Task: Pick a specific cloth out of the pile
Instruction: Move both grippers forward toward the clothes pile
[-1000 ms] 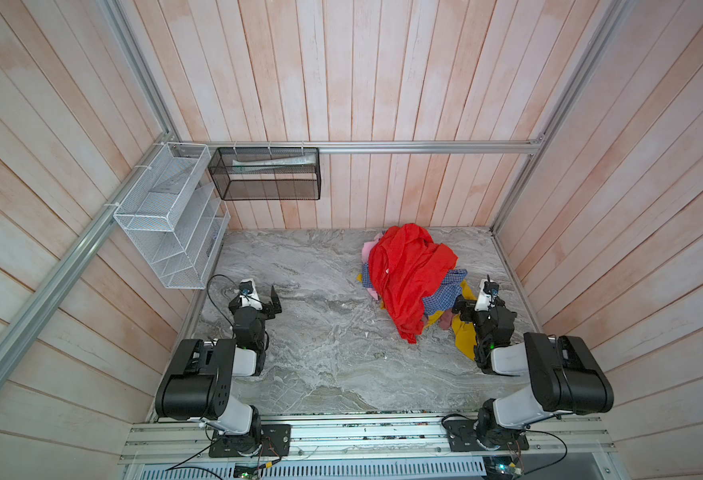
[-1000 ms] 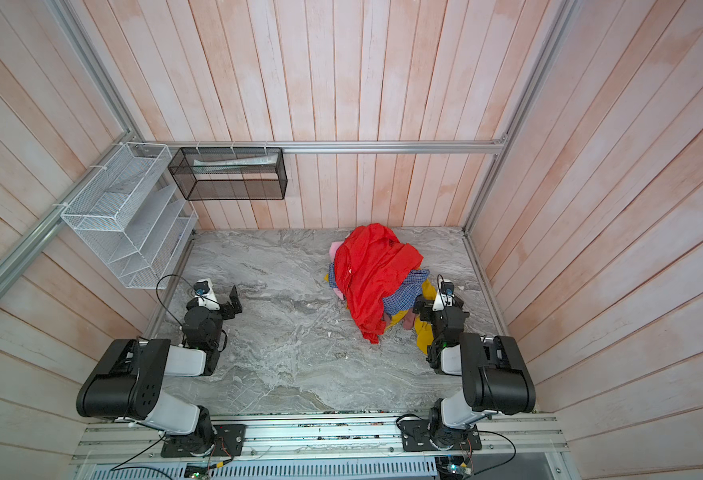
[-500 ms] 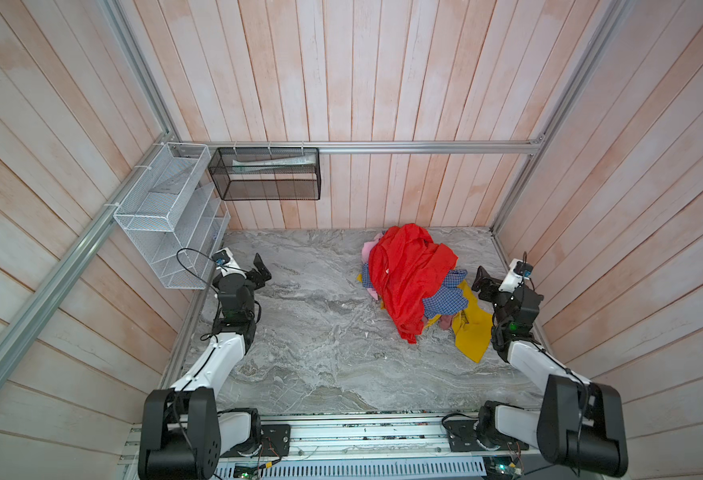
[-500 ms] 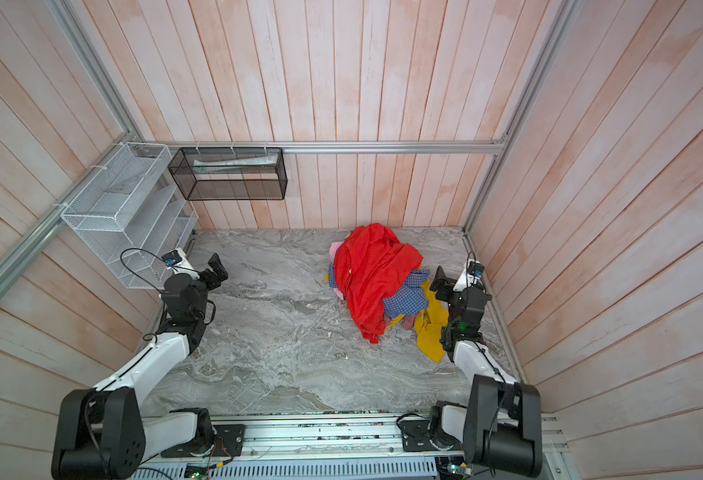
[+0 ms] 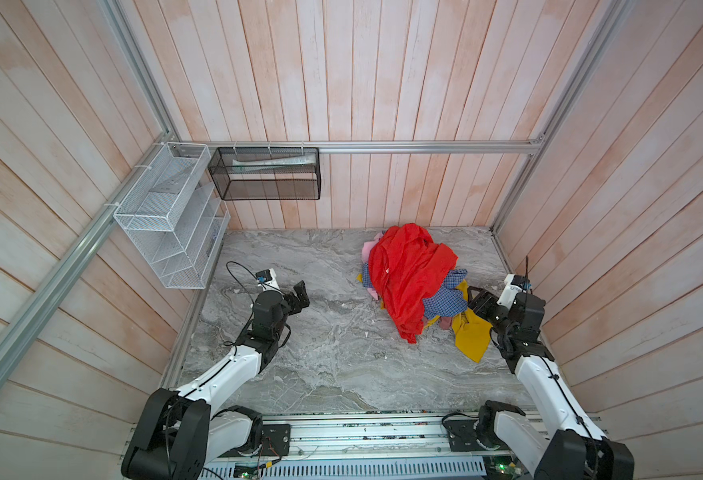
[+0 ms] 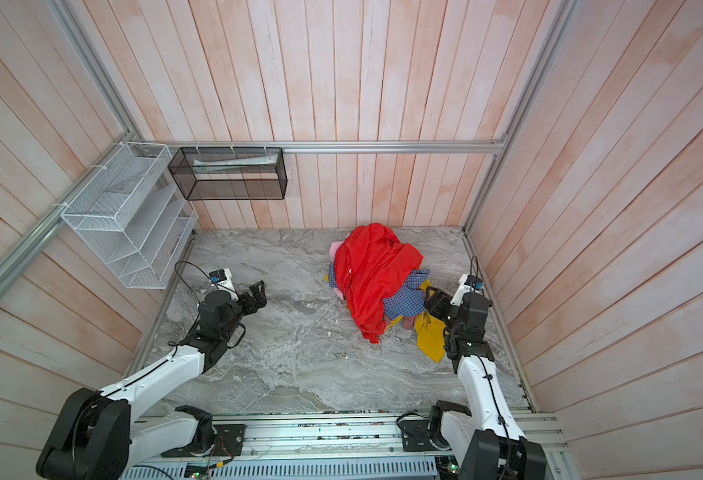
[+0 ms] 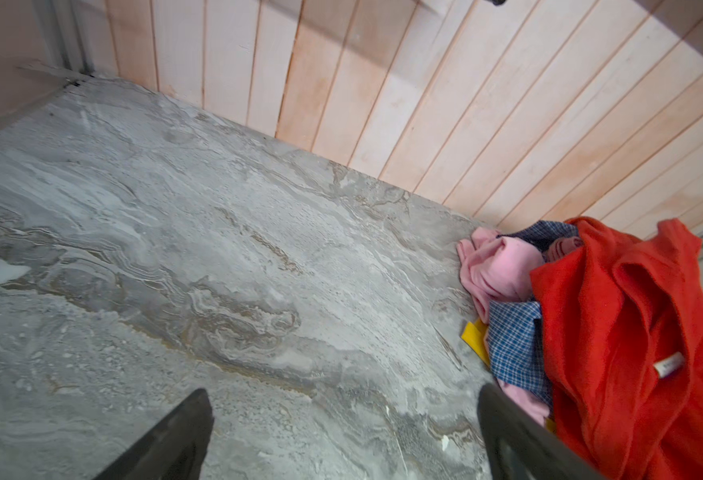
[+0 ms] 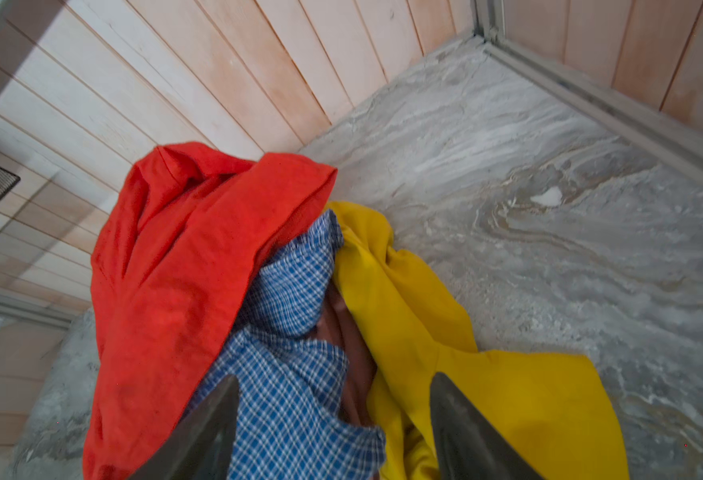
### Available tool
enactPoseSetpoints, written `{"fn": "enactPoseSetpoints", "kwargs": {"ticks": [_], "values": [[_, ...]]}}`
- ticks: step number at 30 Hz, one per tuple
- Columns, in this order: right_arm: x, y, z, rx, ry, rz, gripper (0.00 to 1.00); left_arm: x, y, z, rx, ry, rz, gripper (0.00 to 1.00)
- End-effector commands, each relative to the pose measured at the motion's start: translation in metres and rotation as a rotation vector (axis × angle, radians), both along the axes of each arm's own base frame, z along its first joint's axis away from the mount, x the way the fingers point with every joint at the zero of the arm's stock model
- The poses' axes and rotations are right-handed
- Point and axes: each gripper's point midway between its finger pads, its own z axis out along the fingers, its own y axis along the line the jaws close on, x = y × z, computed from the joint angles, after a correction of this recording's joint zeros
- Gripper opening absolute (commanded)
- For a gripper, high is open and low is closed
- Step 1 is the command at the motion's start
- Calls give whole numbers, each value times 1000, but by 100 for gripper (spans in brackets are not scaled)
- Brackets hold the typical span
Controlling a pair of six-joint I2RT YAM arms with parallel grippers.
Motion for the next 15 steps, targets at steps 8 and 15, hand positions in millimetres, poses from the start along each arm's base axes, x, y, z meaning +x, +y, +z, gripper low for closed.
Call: {"fn": "enactPoseSetpoints", "kwargs": {"ticks": [8,15], "values": [[-14,62,-29,153,81,159,70,1,-24,-8,23,14,-92,100],[0,74,-42,158,96,175,68,-4,-23,-8,24,18,-86,100]]}}
